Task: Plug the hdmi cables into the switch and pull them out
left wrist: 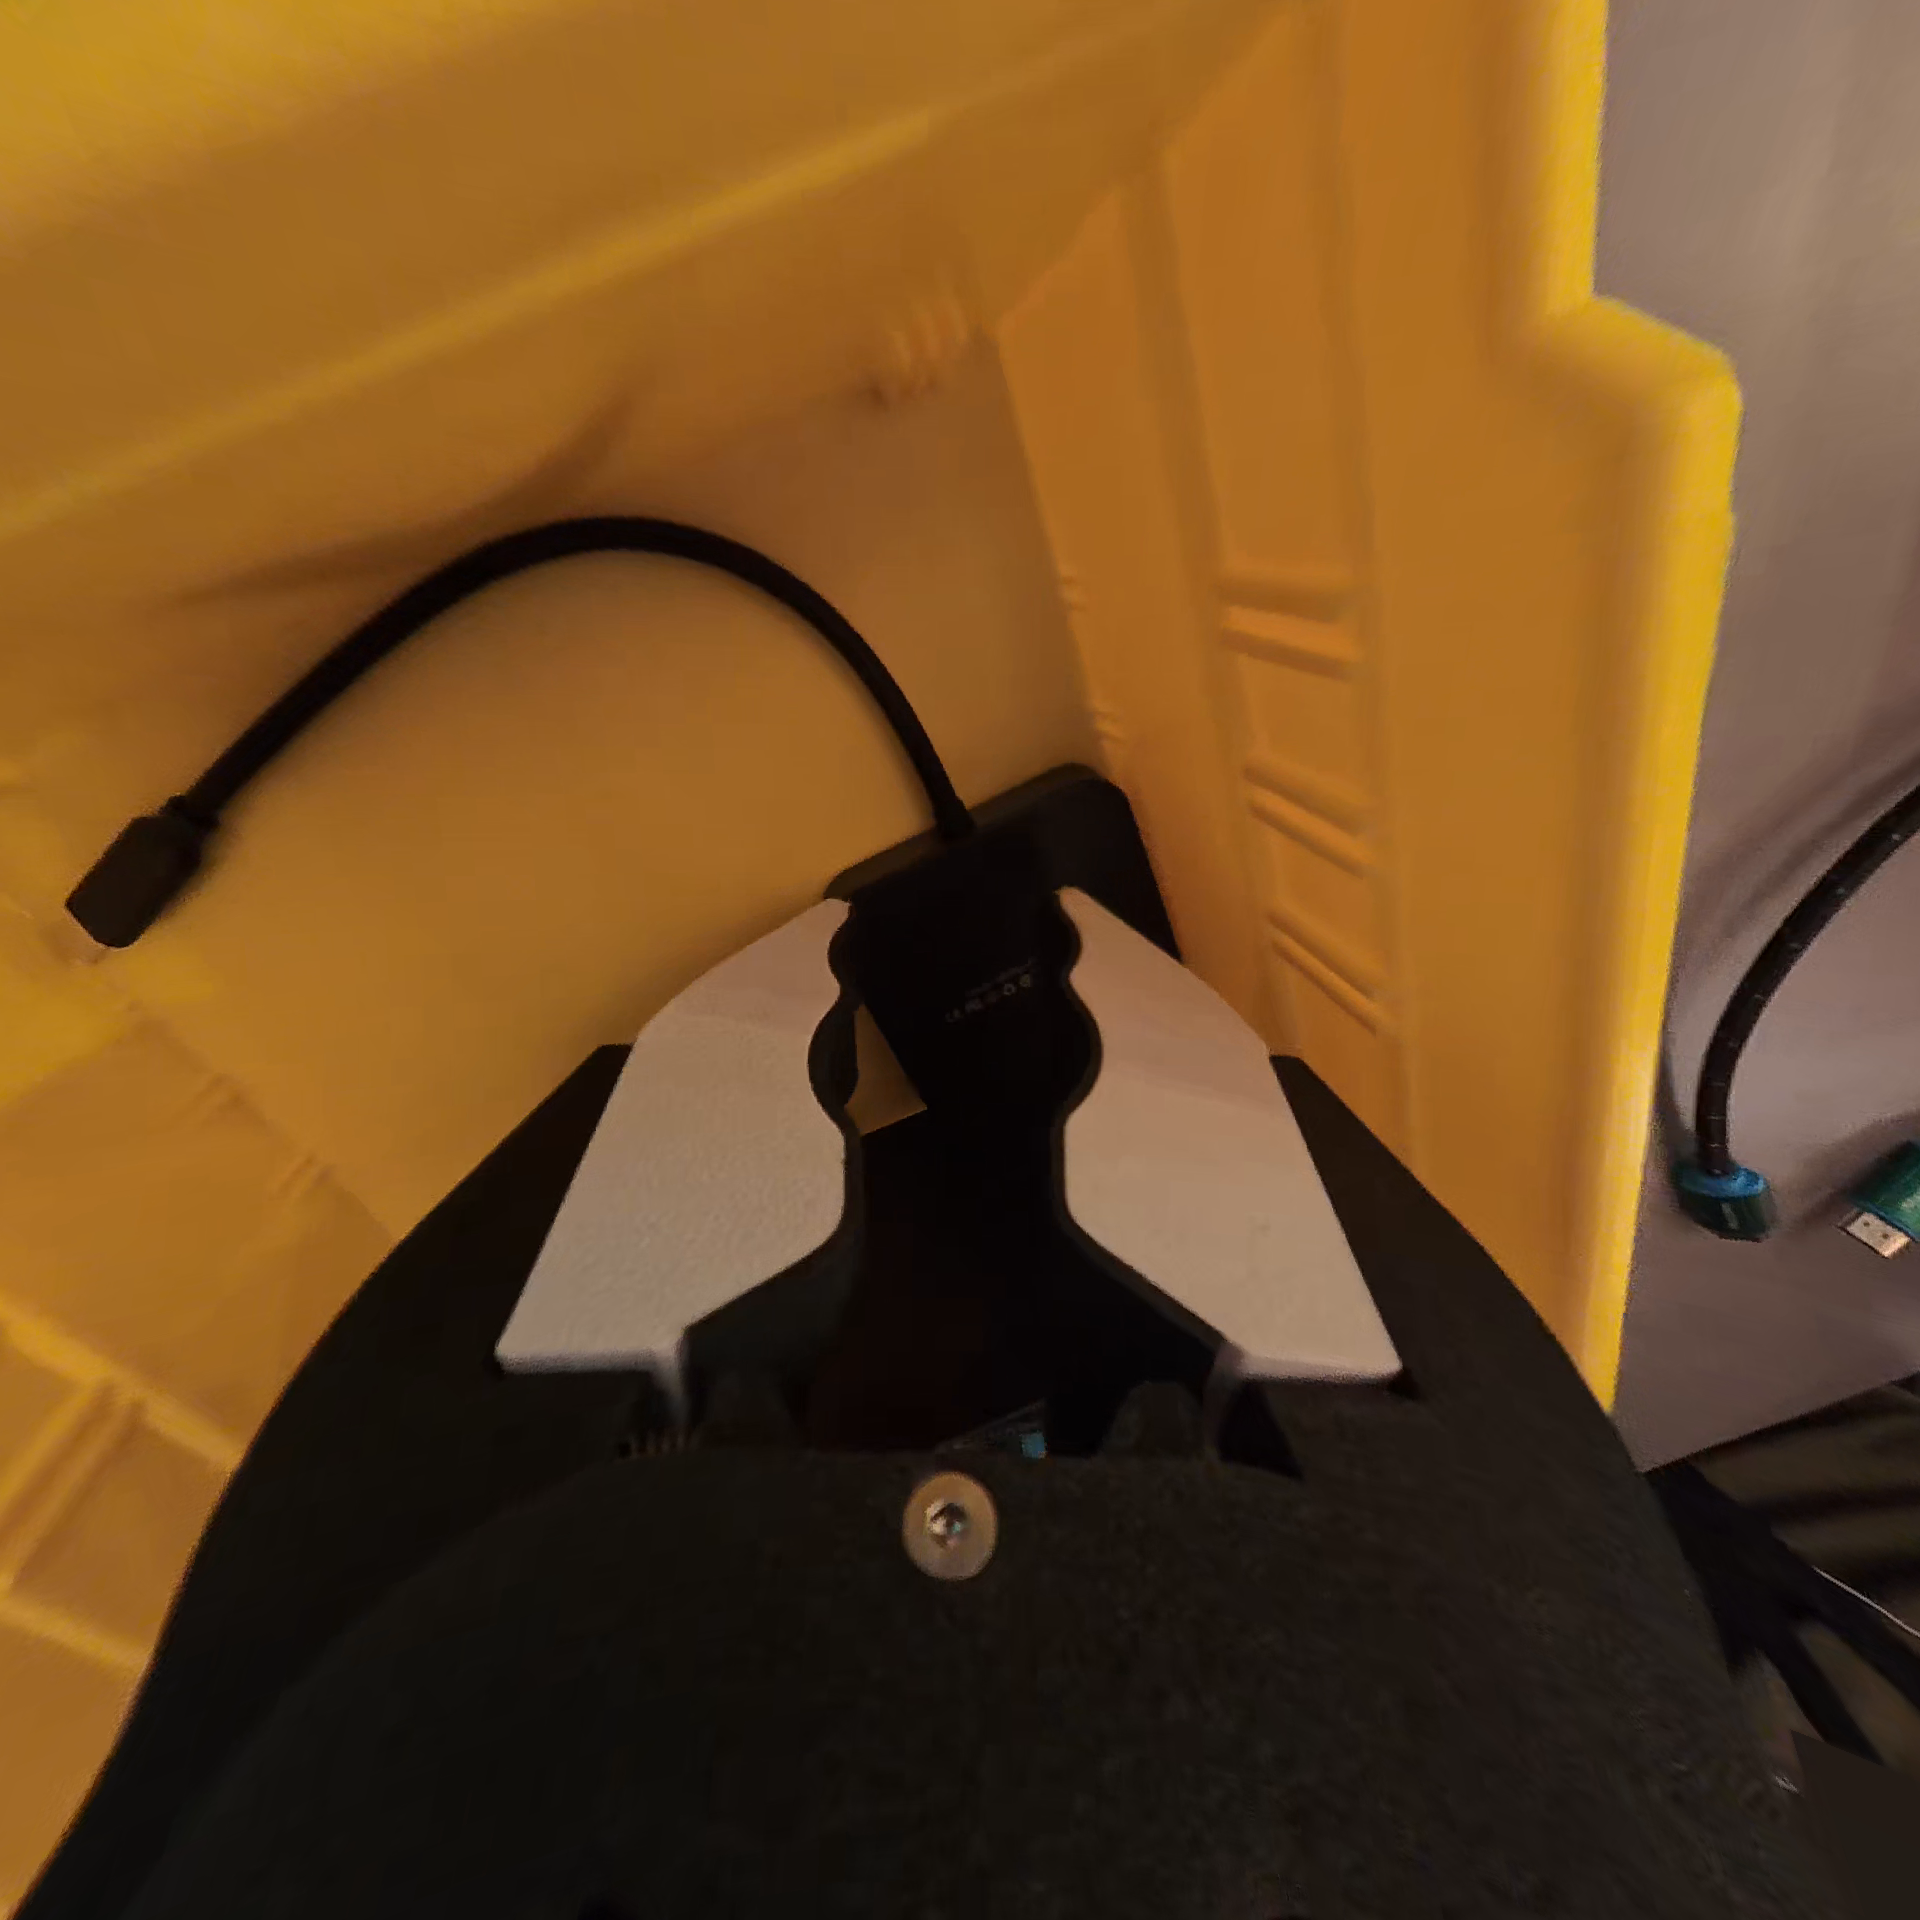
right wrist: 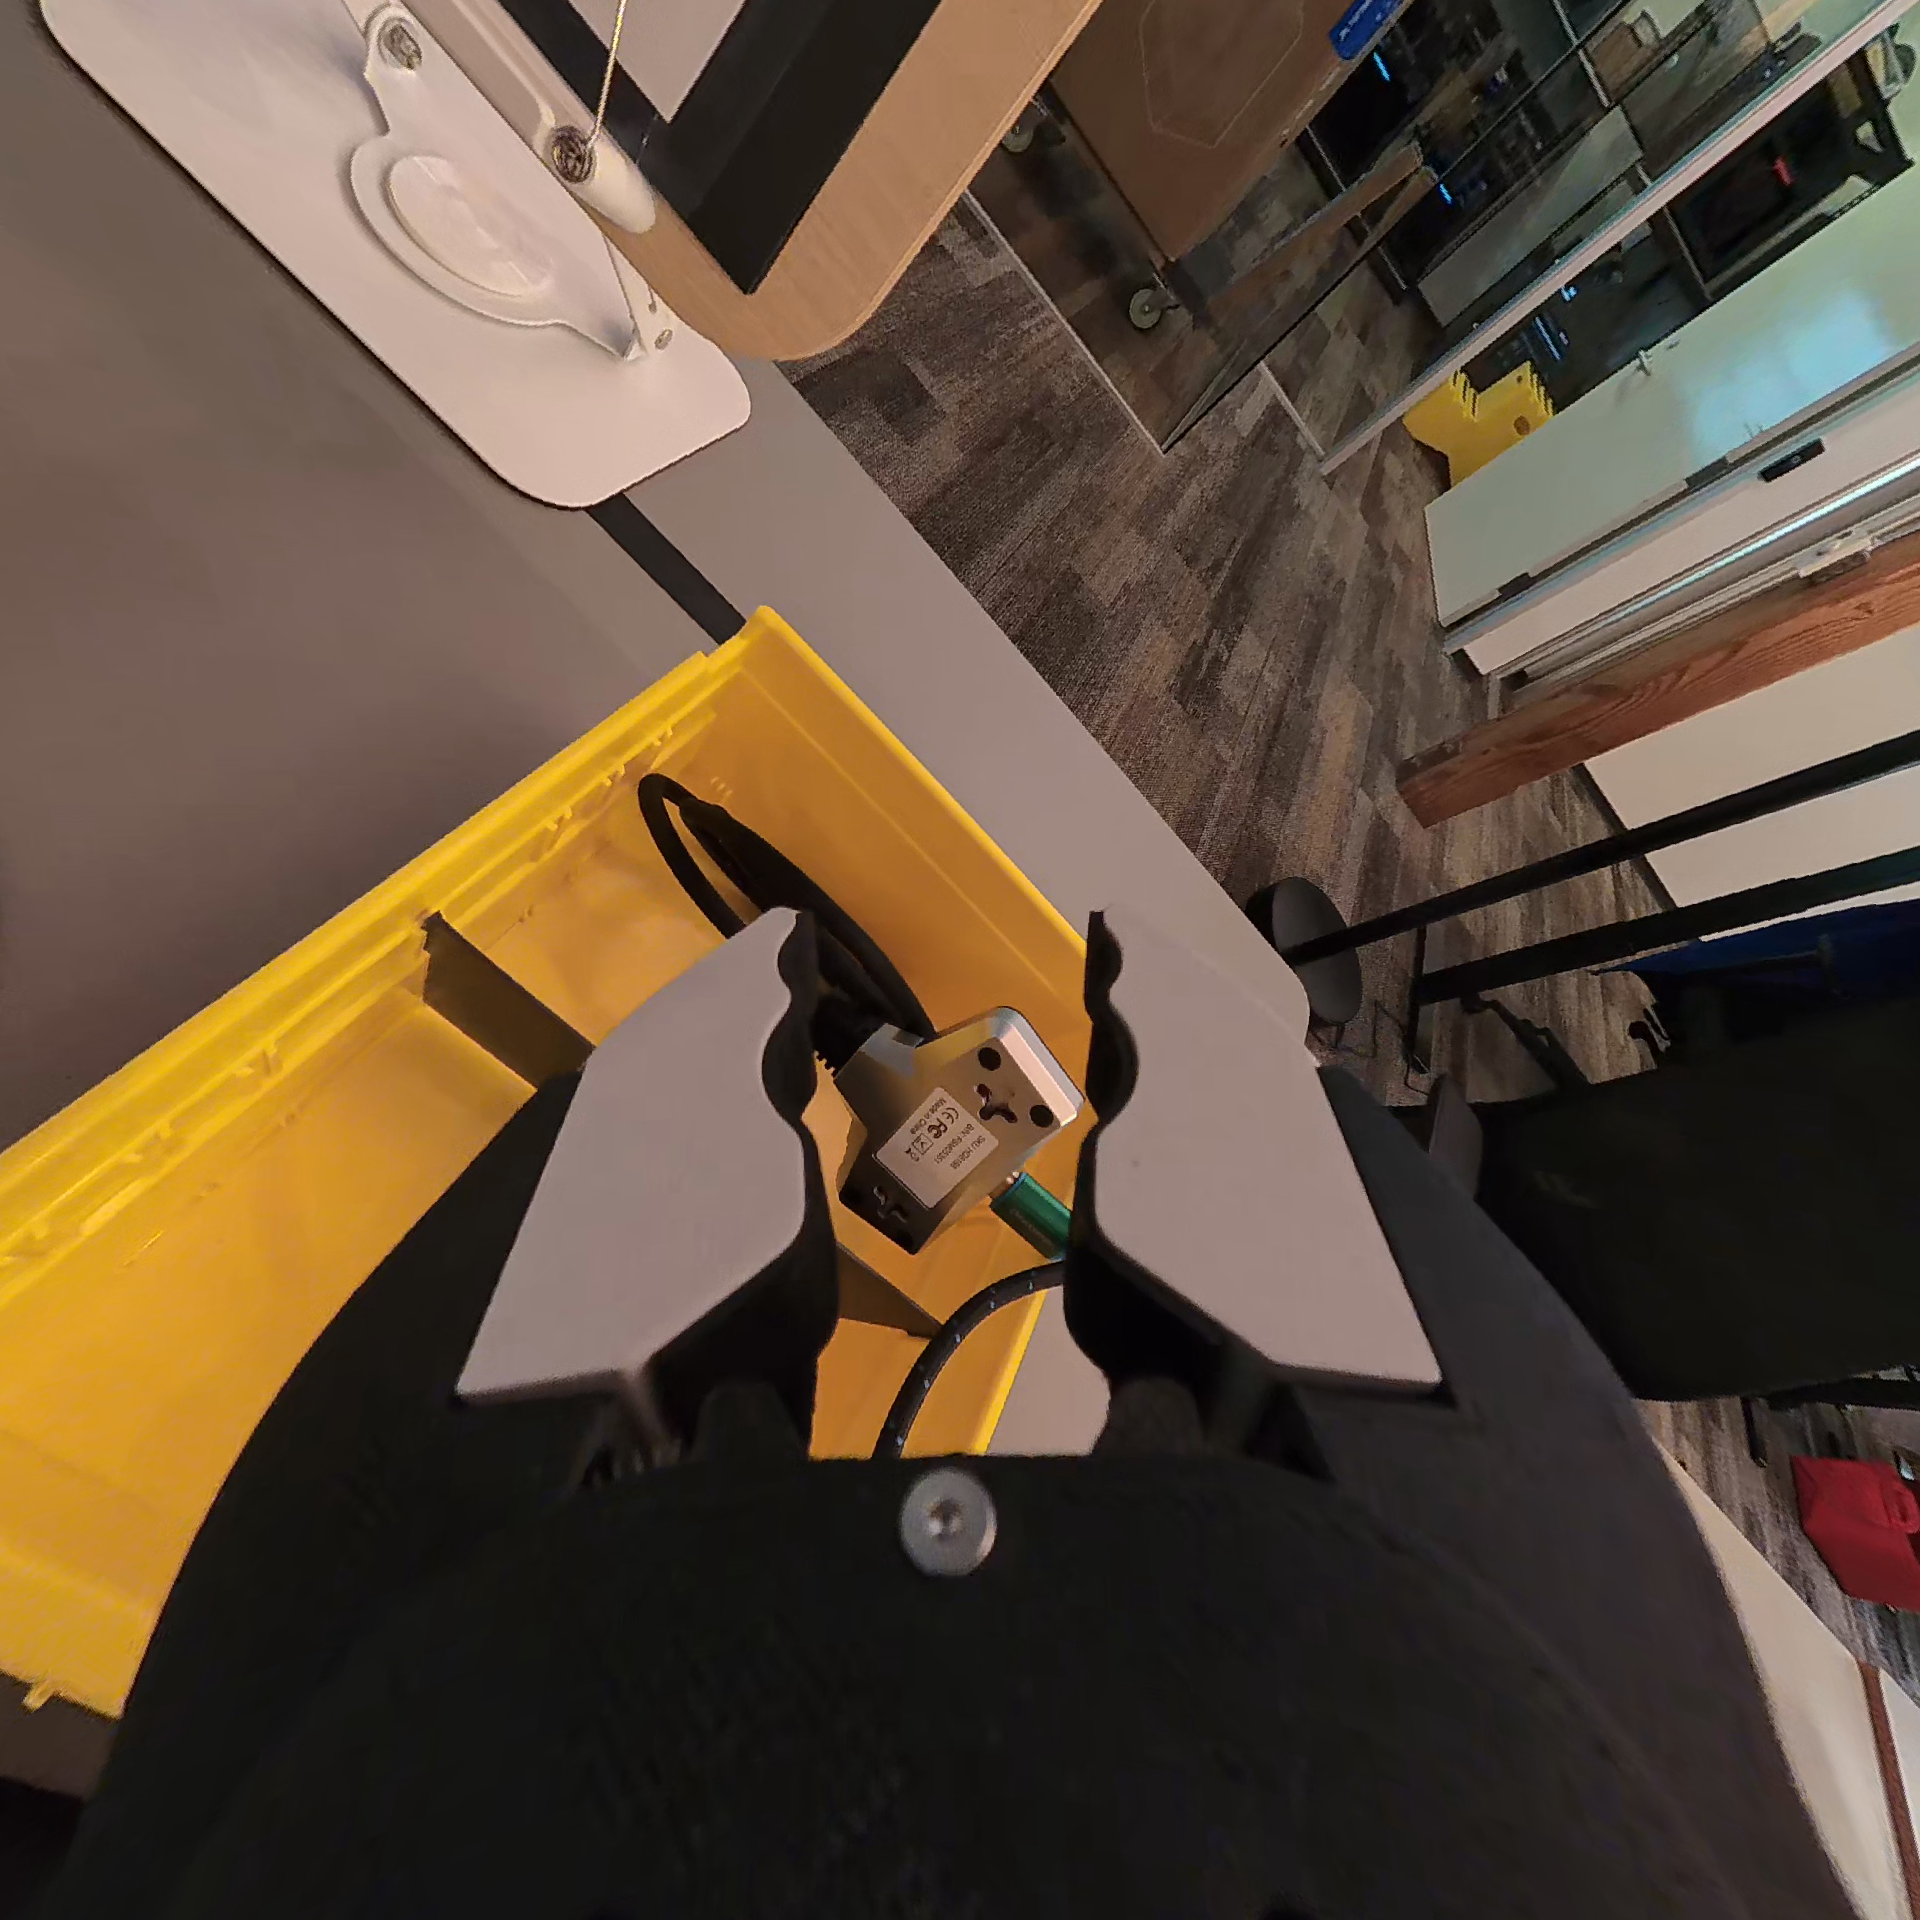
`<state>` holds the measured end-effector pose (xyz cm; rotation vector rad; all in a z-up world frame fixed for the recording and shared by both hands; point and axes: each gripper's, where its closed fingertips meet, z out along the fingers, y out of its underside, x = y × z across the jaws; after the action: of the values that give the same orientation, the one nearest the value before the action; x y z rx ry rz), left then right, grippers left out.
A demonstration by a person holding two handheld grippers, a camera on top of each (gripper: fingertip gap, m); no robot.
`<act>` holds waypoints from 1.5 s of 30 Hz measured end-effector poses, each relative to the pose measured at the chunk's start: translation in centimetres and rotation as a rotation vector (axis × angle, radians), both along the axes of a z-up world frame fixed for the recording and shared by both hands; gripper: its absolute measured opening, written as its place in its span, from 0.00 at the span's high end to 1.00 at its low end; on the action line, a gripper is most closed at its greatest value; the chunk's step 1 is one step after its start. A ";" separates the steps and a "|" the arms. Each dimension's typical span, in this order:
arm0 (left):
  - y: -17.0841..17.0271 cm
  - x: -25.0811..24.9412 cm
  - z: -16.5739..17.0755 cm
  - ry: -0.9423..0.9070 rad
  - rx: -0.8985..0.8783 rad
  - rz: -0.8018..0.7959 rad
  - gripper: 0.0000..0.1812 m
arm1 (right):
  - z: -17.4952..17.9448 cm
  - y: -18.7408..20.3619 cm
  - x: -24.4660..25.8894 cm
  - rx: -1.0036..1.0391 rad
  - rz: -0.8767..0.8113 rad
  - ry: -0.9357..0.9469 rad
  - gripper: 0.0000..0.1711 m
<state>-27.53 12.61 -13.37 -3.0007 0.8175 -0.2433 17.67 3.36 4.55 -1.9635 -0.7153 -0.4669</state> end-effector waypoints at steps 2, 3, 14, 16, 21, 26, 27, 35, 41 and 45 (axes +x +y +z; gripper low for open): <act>0.2 -0.3 -0.1 0.034 0.004 -0.009 0.85 | 0.1 0.0 0.1 0.003 -0.001 0.005 0.71; 0.4 -0.5 -0.2 0.055 0.012 -0.014 0.88 | 0.1 0.0 0.1 0.003 0.000 0.008 0.71; 2.0 -3.9 0.2 0.226 0.141 -0.109 1.00 | 0.4 -0.2 0.4 0.010 0.004 0.020 0.71; 2.2 -2.6 1.1 0.123 0.158 -0.083 1.00 | 0.3 -0.2 0.4 0.008 0.004 0.022 0.71; 1.8 -1.6 0.7 0.106 0.113 -0.074 0.69 | -0.1 -0.2 0.3 -0.011 0.007 0.008 0.71; 1.0 -0.9 -0.9 0.094 0.050 -0.057 0.63 | -0.5 -0.1 0.1 -0.027 0.013 -0.007 0.71; 1.0 -0.6 -0.9 0.077 0.043 -0.045 0.62 | -0.5 -0.1 0.0 -0.030 0.014 -0.009 0.71; 0.6 -0.2 -0.9 -0.031 -0.031 0.031 0.77 | -0.7 -0.1 0.3 -0.036 0.011 -0.009 0.71; 1.2 -2.8 -0.4 -0.009 -0.008 0.027 0.96 | -0.8 -0.1 0.0 -0.044 0.019 -0.017 0.71; 1.3 -6.7 -1.5 0.184 0.027 -0.054 1.00 | -0.9 -0.1 -0.1 -0.050 0.024 -0.028 0.71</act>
<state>-34.26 13.95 -14.92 -3.0115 0.9091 0.0442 17.54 3.25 3.64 -1.9961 -0.7734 -0.4670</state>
